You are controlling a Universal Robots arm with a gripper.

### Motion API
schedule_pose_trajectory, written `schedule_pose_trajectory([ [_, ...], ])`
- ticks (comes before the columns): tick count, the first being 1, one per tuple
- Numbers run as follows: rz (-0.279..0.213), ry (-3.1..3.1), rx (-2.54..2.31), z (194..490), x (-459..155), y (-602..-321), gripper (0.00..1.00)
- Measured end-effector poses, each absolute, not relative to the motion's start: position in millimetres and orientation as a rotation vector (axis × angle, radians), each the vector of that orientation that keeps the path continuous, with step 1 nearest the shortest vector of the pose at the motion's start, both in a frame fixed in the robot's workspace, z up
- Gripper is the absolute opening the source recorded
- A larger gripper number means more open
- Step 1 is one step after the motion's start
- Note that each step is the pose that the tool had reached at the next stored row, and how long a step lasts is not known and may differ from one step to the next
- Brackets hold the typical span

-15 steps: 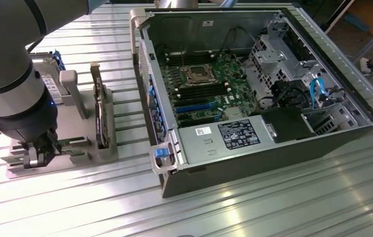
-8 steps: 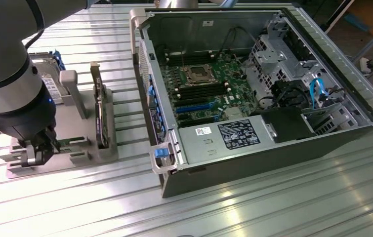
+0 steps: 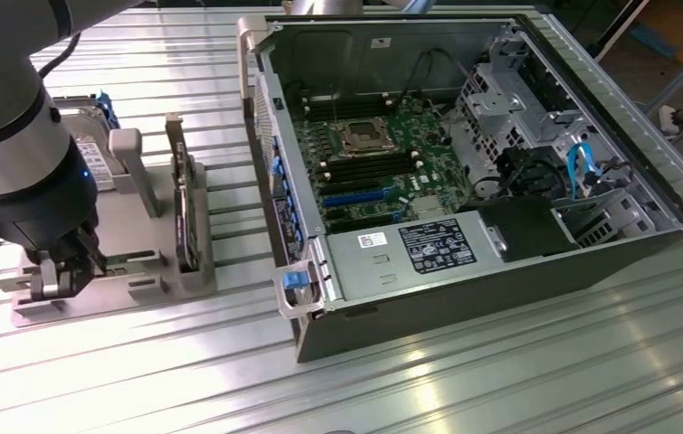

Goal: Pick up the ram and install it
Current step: 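Pick up the ram and move it above insertion slot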

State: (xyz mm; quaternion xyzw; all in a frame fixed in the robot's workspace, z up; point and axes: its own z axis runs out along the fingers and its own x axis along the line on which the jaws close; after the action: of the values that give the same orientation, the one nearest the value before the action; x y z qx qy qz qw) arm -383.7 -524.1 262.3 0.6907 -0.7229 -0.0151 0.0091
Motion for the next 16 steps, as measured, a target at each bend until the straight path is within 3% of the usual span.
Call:
schedule_pose_trajectory([
  [16,-0.047,-2.258,2.158,292,-384,-524,0.12],
])
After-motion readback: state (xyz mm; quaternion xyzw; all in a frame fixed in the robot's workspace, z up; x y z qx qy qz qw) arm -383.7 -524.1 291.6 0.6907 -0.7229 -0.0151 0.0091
